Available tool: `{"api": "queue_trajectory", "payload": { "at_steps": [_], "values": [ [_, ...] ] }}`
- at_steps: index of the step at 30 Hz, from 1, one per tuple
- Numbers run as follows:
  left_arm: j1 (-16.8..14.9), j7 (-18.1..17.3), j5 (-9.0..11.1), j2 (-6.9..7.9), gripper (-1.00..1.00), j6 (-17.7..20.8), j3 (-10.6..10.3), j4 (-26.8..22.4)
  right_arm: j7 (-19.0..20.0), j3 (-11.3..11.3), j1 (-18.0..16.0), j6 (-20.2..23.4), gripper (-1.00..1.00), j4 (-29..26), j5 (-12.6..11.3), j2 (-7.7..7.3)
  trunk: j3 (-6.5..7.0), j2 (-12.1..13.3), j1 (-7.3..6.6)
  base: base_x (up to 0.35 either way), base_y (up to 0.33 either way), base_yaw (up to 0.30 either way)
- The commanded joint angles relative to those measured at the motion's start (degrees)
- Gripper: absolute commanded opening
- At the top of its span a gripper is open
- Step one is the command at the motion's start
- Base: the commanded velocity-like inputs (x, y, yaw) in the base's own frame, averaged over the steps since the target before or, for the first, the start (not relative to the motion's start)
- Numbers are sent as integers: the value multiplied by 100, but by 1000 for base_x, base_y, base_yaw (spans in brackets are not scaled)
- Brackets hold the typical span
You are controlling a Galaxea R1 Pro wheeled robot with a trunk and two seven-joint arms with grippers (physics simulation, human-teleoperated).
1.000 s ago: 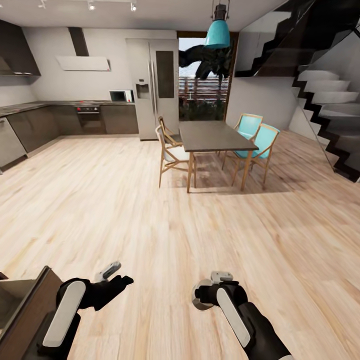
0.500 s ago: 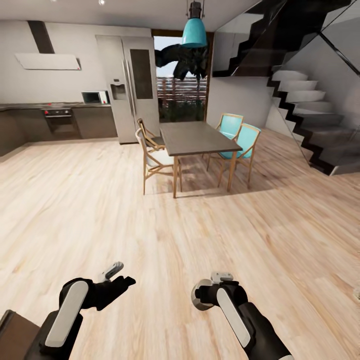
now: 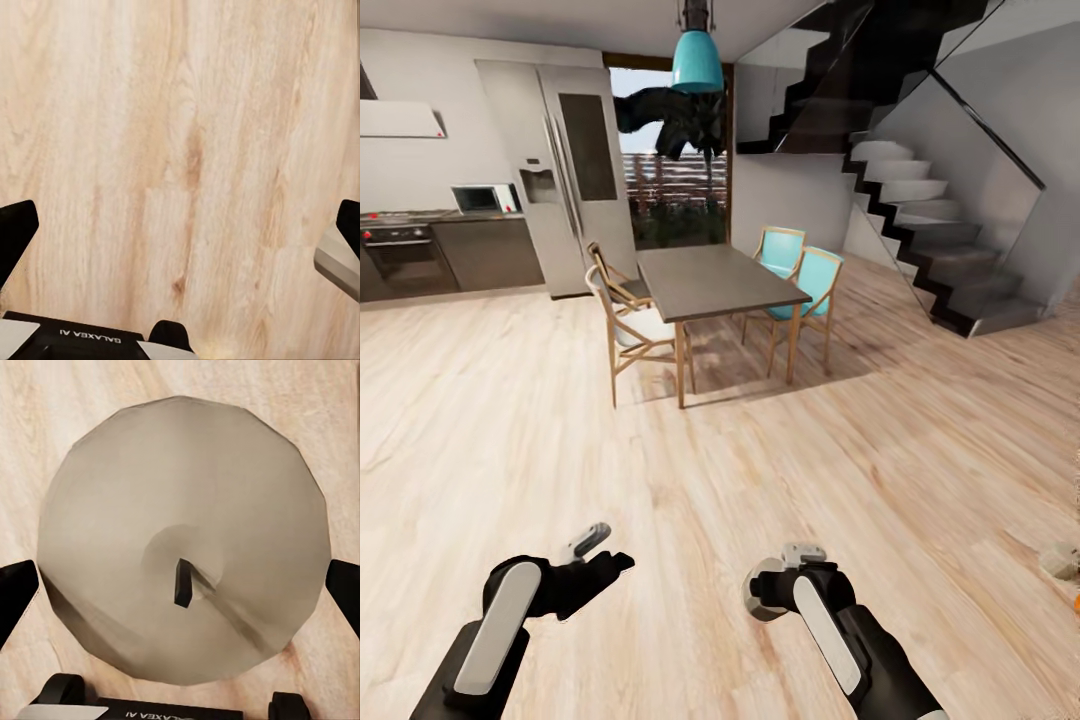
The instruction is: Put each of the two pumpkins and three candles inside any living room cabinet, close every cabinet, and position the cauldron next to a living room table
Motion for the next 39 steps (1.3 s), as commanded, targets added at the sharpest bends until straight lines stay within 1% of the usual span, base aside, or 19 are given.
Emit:
{"api": "queue_trajectory", "payload": {
  "at_steps": [1, 10, 25, 32, 39],
  "values": [
    [-2, 55, 60, 1, 100, 11, 1, -6, -60, 8, -6, 7, -100, -3, -61, 1, -5, -3, 3, 285, 230, -278],
    [-2, 48, 63, -4, 100, 10, -4, -6, -61, 0, -6, -4, -100, 12, -61, 2, -5, -3, 3, 310, 163, -278],
    [-2, 51, 60, -4, 100, 10, -21, -6, -61, -1, -6, -5, -100, 22, -61, 1, -5, -3, 3, 337, 4, -278],
    [-2, 49, 63, -4, 100, 10, -23, -6, -61, -1, -6, -5, -100, 22, -61, 1, -5, -3, 3, 229, 0, -277],
    [-2, 55, 60, -4, 100, 10, -88, -6, -61, -1, -6, -5, -100, 22, -61, 1, -5, -3, 3, 183, 0, -277]
  ]
}}
